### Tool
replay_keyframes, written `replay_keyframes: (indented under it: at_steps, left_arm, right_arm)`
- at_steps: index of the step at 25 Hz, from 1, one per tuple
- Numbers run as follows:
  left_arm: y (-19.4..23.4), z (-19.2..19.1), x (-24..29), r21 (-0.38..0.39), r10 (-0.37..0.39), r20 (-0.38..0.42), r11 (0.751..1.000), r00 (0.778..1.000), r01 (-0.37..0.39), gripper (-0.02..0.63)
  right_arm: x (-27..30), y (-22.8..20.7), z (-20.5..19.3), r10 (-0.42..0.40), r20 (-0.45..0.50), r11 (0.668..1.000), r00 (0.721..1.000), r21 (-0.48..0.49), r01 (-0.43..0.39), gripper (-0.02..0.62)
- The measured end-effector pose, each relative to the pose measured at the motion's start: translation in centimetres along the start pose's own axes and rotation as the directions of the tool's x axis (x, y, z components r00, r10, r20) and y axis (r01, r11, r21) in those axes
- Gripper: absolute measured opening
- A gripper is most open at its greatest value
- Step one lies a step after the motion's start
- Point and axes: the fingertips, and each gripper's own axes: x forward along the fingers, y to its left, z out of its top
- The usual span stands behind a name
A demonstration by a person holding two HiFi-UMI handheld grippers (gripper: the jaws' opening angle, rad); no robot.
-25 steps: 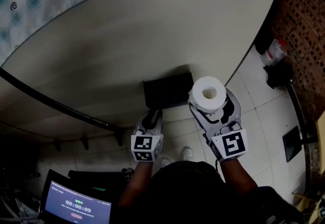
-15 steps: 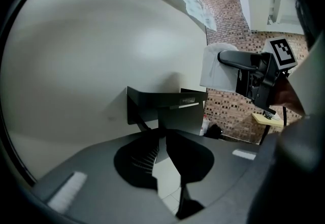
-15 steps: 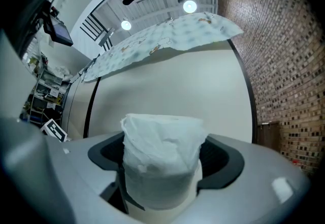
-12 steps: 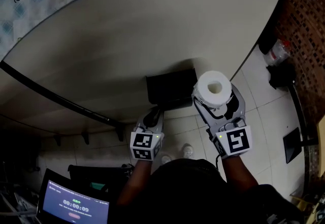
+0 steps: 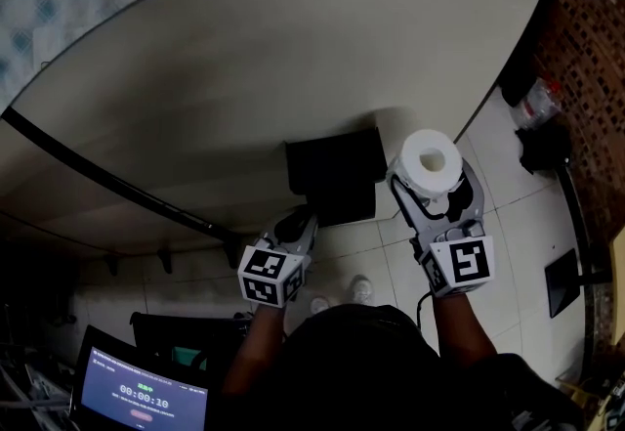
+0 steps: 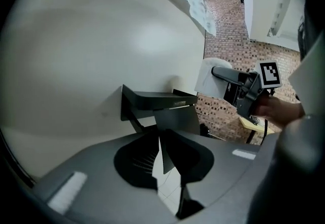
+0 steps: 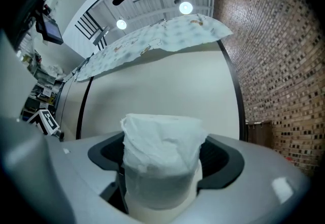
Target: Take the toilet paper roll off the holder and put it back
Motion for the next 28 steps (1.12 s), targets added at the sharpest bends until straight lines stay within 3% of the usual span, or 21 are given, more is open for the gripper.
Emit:
replay_keyframes:
  at_steps: [7, 20, 28]
  left_arm:
    - [0.0, 0.5, -0.3, -0.107, -0.081, -0.054, 0.991, 0.995, 0.075, 0.062]
    - [-0.8, 0.4, -0.1, -0.093, -0.098, -0.103, 0.992, 0.990, 0.089, 0.064]
    - [-0.9, 0.4, 0.1, -0.084, -0.098, -0.106, 0.992, 0.990, 0.089, 0.064]
  right_arm:
    - [0.7, -1.3, -1.2, -0.031, -0.022, 0.999, 0.999, 0.036, 0.032, 0.425]
    - [0.3, -3.3, -2.9, -0.072, -0.051, 0.996, 0.996, 0.049, 0.074, 0.425]
    - [0.4, -4.9, -7.5, -0.110, -0.089, 0.961, 0.990, 0.246, 0.129, 0.425]
